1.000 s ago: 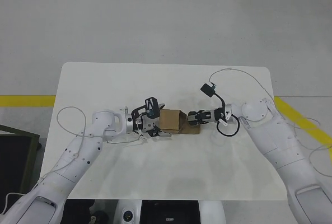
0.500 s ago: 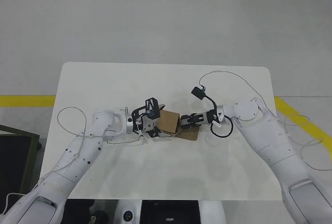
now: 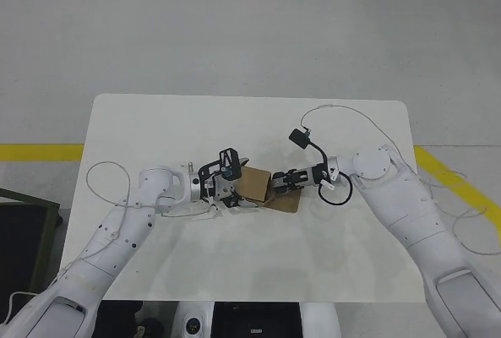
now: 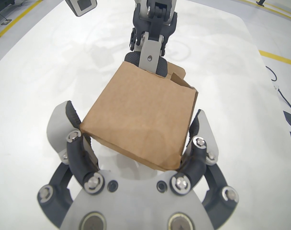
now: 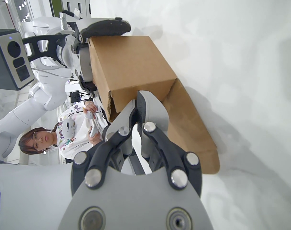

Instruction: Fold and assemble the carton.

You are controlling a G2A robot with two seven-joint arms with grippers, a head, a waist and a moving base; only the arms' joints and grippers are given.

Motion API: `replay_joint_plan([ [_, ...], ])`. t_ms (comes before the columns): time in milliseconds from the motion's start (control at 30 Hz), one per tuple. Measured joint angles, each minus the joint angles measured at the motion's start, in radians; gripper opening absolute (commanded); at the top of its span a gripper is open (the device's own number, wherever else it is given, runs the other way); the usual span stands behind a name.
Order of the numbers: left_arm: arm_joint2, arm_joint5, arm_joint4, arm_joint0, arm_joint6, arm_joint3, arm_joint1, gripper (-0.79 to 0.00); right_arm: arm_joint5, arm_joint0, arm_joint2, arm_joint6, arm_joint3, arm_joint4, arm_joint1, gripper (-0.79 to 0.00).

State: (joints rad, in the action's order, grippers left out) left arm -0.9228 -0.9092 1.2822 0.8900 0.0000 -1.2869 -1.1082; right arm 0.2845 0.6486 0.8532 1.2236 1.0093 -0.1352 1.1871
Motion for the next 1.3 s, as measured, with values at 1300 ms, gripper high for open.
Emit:
replay_joint_plan([
  [1300, -0.017, 0.003, 0.009, 0.011, -0.011, -0.006, -0.002, 0.000, -0.079, 0.104, -0.019, -0.128, 0.147, -0.027, 0.002, -0.785],
])
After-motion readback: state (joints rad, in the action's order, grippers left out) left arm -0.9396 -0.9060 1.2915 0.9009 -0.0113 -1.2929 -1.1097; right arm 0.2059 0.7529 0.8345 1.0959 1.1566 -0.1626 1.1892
